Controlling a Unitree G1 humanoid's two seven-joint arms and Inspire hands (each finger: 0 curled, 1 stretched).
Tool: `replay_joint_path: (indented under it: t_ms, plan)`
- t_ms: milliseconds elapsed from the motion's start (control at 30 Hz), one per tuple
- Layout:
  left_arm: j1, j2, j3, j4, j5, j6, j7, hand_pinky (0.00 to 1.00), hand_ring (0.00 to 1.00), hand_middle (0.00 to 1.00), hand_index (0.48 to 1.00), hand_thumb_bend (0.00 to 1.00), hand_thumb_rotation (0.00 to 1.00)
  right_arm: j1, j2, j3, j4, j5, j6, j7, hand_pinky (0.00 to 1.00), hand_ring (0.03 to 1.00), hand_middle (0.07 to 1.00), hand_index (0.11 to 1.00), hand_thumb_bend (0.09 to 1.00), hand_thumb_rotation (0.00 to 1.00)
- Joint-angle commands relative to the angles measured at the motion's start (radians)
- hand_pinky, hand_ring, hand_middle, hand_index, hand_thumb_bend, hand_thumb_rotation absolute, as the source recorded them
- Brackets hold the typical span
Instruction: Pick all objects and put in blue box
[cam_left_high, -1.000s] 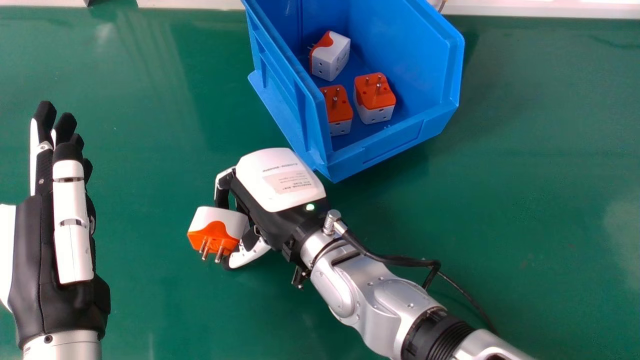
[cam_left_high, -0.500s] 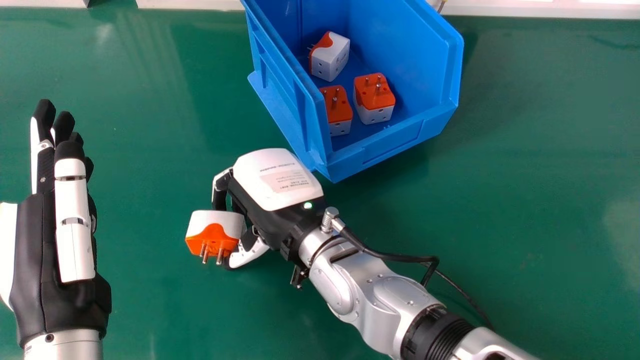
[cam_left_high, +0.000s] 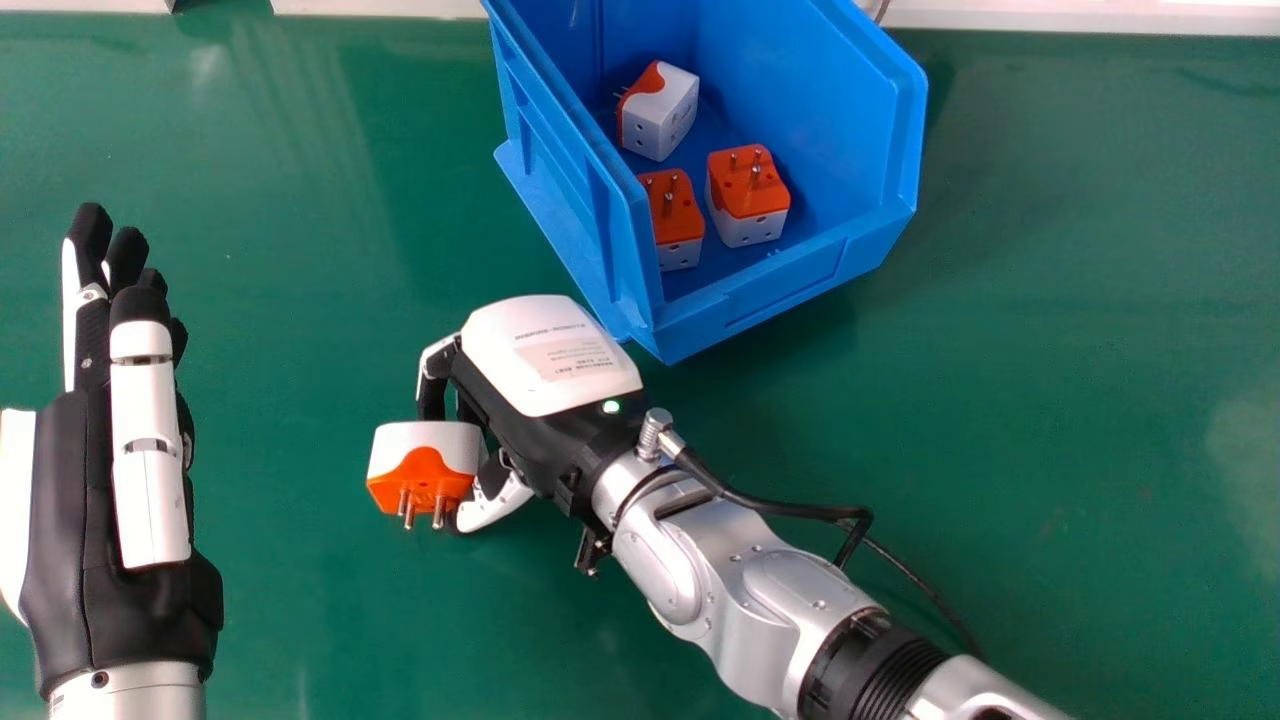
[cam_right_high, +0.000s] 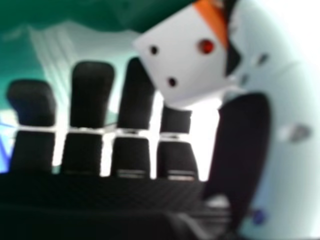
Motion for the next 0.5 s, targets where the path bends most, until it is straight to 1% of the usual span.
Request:
replay_joint_path:
  t_ms: [0,33,167,233,367,467]
  plan:
    - [0.004,-0.003,0.006,-0.006,-0.004,-0.023,-0.002,1.0,1.0,1.0,1.0,0.21,1.0,0.013,0.027,-0.007,-0.06,0.006,0.014,0.008,0.2,0.288,0.45,0.517,0.511,0.0]
    - [0.005,-0.003,0.006,-0.008,-0.005,-0.02,-0.002,1.0,1.0,1.0,1.0,0.22,1.0,0.022,0.025,-0.01,-0.078,0.008,0.02,0.011,0.21,0.293,0.452,0.517,0.511,0.0]
    - [0.006,-0.006,0.01,-0.003,-0.006,-0.025,-0.003,1.0,1.0,1.0,1.0,0.21,1.0,0.06,0.019,-0.026,-0.16,0.024,0.048,0.045,0.22,0.307,0.455,0.52,0.509,0.0]
    - [0.007,-0.005,0.011,-0.003,-0.005,-0.027,-0.005,1.0,1.0,1.0,0.999,0.22,1.0,0.076,0.016,-0.028,-0.196,0.017,0.063,0.049,0.22,0.313,0.456,0.521,0.508,0.0]
    - [0.005,-0.003,0.013,0.002,-0.01,-0.032,-0.012,1.0,1.0,0.99,0.995,0.23,1.0,0.099,0.003,-0.026,-0.264,0.004,0.085,0.065,0.22,0.32,0.452,0.528,0.505,0.0]
    - [0.003,-0.002,0.014,0.009,-0.009,-0.035,-0.013,1.0,1.0,0.99,0.994,0.22,1.0,0.111,-0.005,-0.029,-0.297,0.007,0.086,0.074,0.23,0.335,0.453,0.529,0.504,0.0]
